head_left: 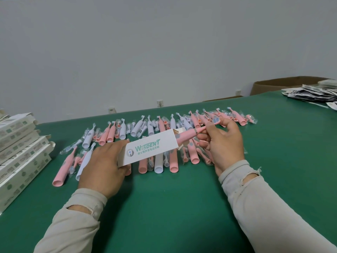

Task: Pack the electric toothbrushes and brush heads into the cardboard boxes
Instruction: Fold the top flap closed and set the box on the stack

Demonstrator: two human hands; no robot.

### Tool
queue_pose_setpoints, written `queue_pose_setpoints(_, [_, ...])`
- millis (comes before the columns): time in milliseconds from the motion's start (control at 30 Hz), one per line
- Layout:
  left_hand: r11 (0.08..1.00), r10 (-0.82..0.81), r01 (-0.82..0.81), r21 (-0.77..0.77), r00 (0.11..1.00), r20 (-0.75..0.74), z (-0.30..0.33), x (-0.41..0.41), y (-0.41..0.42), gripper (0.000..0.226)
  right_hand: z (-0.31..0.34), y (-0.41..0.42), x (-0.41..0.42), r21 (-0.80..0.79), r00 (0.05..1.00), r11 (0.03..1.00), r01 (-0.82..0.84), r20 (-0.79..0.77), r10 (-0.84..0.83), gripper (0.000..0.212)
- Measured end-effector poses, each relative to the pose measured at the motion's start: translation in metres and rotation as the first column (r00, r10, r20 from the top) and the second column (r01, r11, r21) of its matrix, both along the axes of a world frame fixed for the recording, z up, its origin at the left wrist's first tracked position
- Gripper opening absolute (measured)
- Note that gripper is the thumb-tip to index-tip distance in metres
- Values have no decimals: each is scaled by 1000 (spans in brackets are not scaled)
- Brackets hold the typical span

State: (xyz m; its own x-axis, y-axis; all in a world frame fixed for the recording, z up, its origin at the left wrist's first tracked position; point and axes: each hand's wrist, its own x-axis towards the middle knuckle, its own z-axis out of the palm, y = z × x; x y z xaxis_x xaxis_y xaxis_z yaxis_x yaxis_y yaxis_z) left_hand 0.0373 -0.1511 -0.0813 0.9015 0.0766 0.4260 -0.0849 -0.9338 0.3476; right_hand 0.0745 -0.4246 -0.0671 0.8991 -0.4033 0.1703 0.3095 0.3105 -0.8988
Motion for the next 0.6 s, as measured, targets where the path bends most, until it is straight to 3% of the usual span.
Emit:
queue_pose_setpoints(167, [1000, 1, -1, -9, 1000, 8, 0, 1, 0, 66, -5, 6, -4, -251, 999, 968, 4, 37, 5, 21])
queue_pose_setpoints(267, [1000, -4, 4, -31, 1000, 7, -1, 1, -1, 66, -10, 16, -8, -613, 988, 786, -79, 56, 143, 14])
queue_pose_setpoints(300, [999, -5, 5, -31, 1000, 3, -1, 1, -1, 66, -11, 18, -9, -651, 984, 754, -91, 56, 167, 17])
queue_pose_setpoints(433, [999, -11, 11, -40, 1000, -2, -1, 2, 1, 67, -6, 12, -8, -463, 990, 880, -109, 25, 136, 22])
queue_pose_setpoints(600, [999, -4, 4, -36, 1000, -6, 0, 2, 0, 67, -7, 14, -10, -527, 989, 842, -116, 21, 149, 25])
